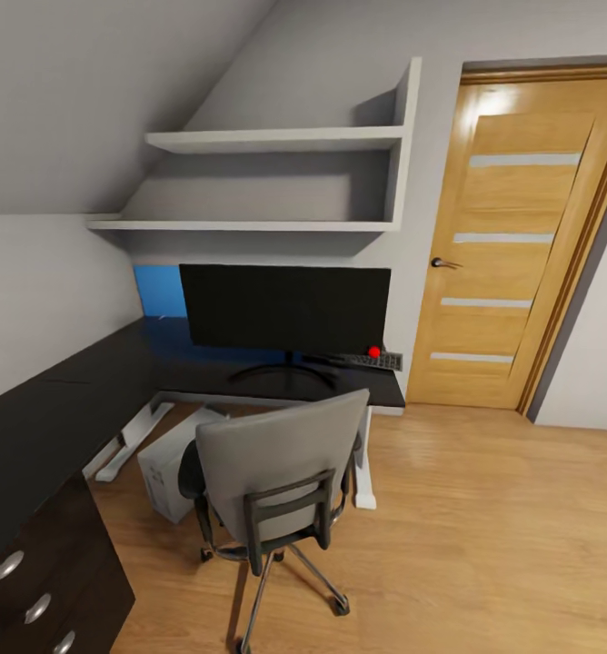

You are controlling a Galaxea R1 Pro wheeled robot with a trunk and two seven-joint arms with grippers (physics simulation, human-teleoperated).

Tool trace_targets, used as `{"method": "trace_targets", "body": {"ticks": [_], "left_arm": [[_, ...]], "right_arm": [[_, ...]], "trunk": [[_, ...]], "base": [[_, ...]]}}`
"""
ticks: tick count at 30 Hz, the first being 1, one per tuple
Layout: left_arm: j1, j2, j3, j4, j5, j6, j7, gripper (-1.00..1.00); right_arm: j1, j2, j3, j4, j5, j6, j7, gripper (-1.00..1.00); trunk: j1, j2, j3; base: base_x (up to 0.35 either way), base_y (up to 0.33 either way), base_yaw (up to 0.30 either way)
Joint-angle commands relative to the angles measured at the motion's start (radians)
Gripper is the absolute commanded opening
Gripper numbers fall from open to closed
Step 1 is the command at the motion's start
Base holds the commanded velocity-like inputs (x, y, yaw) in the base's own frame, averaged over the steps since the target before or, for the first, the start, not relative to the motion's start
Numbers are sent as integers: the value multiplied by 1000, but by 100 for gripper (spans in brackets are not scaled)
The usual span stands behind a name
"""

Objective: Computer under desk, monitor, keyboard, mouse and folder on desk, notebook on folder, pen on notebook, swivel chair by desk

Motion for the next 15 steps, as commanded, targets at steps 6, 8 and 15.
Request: {"method": "trace_targets", "body": {"ticks": [6, 8, 15], "left_arm": [[0, 0, -4, -4, 57, -6, -2, 100], [0, -1, -5, -2, 60, -41, 0, 100], [0, -7, -6, 3, 62, -116, 5, 100]], "right_arm": [[0, 14, 2, 88, -1, -137, 5, 100], [0, 13, 2, 121, 0, -151, 6, 100], [0, 12, 0, 135, 0, -157, 6, 100]], "trunk": [[0, 0, -1], [-7, 14, 5], [-34, 63, 27]], "base": [[50, -19, 0], [2, -1, 0], [0, 0, 0]]}}
